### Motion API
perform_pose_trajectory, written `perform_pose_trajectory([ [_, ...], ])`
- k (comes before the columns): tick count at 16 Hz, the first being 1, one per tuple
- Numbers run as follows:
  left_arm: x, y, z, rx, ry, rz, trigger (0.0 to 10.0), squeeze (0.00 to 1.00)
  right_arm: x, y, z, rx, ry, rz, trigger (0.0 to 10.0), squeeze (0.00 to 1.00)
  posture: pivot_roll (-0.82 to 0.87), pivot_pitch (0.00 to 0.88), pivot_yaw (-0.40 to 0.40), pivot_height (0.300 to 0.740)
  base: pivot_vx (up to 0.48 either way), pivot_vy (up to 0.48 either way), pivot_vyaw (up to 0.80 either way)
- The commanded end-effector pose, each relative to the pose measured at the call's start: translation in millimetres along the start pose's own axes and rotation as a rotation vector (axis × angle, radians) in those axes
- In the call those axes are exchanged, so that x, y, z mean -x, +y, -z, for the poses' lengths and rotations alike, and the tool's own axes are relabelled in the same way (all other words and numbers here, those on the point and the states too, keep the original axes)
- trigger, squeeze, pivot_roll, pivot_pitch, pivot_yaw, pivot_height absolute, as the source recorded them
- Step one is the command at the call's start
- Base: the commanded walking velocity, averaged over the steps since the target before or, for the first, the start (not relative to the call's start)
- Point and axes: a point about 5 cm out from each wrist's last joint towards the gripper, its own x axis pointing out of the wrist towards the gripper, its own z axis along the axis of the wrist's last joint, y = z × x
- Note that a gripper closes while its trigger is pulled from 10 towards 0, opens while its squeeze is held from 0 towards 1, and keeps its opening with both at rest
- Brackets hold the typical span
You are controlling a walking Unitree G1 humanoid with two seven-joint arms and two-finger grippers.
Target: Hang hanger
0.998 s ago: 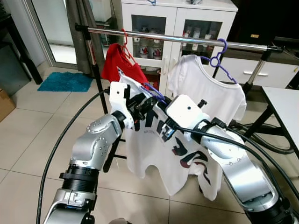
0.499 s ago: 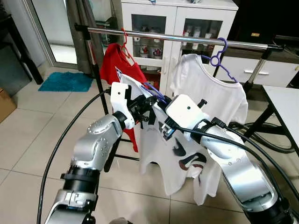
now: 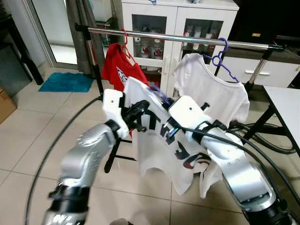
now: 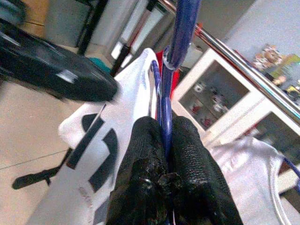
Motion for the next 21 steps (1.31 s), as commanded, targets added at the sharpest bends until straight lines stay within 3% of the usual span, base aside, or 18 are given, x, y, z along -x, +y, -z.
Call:
perform_pose_trajectory([
  [1,8.2,-1.5,-4.8,0.003,-0.004,0.023,0.0,0.0,0.9,-9.6,3.1,0.0,0.019,0.057,10.0,0.0,0.05,0.0,0.035,0.74,0.0,0.0,0.0],
  [3,22.9,-5.3,-9.9,0.031,-0.018,0.083,0.0,0.0,0.1,-14.2,9.1,-0.01,0.049,0.083,10.0,0.0,0.05,0.0,0.035,0.74,0.0,0.0,0.0],
  [8,35.4,18.6,-17.3,-0.03,0.004,-0.078,0.0,0.0,0.6,-12.1,5.3,-0.093,-0.006,0.048,10.0,0.0,0.07,0.0,0.01,0.74,0.0,0.0,0.0],
  [9,36.3,11.7,-11.1,-0.096,0.071,-0.059,10.0,0.0,1.7,-11.0,4.0,-0.17,-0.032,0.033,10.0,0.0,0.07,0.0,0.012,0.74,0.0,0.0,0.0],
  [10,36.6,5.0,-5.6,-0.088,0.08,-0.017,10.0,0.0,2.3,-10.6,4.5,-0.237,-0.045,0.029,10.0,0.0,0.07,0.0,0.014,0.74,0.0,0.0,0.0],
  [13,40.0,10.5,-6.0,-0.134,0.054,-0.079,10.0,0.0,7.4,-9.9,10.8,-0.377,-0.076,-0.017,10.0,0.0,0.06,0.0,0.012,0.74,0.0,0.0,0.0],
  [14,42.4,10.9,-8.3,-0.135,0.04,-0.078,10.0,1.0,9.8,-11.6,14.2,-0.397,-0.077,-0.023,10.0,0.0,0.06,0.0,0.011,0.74,0.0,0.0,0.0],
  [17,61.5,23.5,-22.2,-0.192,0.048,-0.055,10.0,1.0,22.8,-24.8,18.6,-0.468,-0.143,-0.127,10.0,0.0,0.06,0.0,0.004,0.74,0.0,0.0,0.0],
  [18,67.5,24.5,-26.8,-0.234,0.067,0.006,10.0,1.0,28.4,-30.7,22.3,-0.472,-0.146,-0.184,10.0,0.0,0.07,0.0,0.0,0.74,0.0,0.0,0.0],
  [21,73.0,25.4,-33.4,-0.275,0.101,0.067,10.0,1.0,34.2,-38.8,29.4,-0.462,-0.129,-0.231,10.0,0.0,0.07,0.0,-0.009,0.74,0.0,0.0,0.0],
])
